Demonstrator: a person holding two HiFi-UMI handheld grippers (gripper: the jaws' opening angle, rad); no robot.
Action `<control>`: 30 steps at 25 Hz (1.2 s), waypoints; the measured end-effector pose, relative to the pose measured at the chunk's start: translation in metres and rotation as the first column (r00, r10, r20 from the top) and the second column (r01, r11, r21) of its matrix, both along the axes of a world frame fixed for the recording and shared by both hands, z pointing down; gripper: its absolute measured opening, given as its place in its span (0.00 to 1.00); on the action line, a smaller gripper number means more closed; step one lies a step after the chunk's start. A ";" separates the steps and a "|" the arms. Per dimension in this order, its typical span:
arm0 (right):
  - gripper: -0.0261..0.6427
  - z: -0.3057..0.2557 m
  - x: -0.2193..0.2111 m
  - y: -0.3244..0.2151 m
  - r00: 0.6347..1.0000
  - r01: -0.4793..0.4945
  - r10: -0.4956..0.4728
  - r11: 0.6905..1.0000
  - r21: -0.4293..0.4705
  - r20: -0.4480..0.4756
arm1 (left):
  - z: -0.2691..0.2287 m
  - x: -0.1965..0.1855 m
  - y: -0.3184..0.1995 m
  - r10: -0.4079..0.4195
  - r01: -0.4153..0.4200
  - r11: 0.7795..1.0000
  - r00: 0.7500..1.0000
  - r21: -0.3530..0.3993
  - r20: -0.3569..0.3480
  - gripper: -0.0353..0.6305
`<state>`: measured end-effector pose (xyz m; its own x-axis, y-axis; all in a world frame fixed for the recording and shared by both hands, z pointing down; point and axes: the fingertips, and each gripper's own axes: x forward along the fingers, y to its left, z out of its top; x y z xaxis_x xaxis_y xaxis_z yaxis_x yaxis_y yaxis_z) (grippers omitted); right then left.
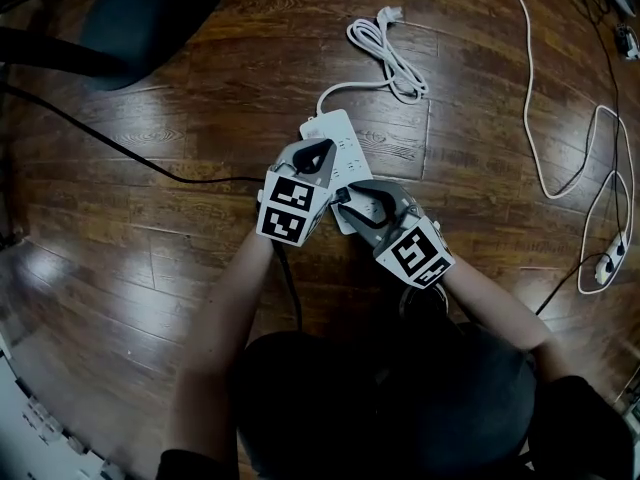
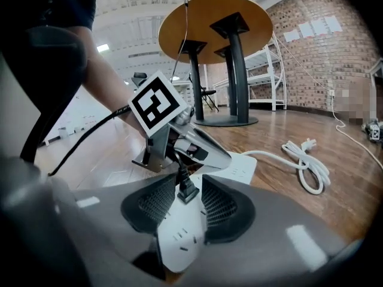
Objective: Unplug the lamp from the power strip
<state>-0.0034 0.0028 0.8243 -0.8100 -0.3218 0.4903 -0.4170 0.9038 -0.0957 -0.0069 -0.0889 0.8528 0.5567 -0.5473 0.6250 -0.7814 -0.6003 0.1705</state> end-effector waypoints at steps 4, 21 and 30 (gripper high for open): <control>0.22 0.010 -0.009 -0.003 0.993 0.050 -0.042 0.996 0.071 -0.107 | 0.003 -0.003 -0.002 0.000 0.000 1.000 1.000 0.013 0.030 0.06; 0.16 0.004 -0.014 -0.001 0.995 0.014 0.003 0.987 0.158 -0.105 | -0.001 -0.001 -0.002 -0.027 0.027 1.000 1.000 0.011 -0.001 0.06; 0.15 -0.014 -0.016 -0.008 0.999 -0.003 0.011 0.983 0.182 -0.045 | 0.000 -0.001 -0.001 -0.032 0.032 0.999 0.999 -0.010 -0.002 0.06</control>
<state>-0.0195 -0.0054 0.8104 -0.7857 -0.4148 0.4590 -0.4237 0.9014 0.0893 -0.0083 -0.0896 0.8525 0.5405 -0.5584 0.6293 -0.7999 -0.5730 0.1785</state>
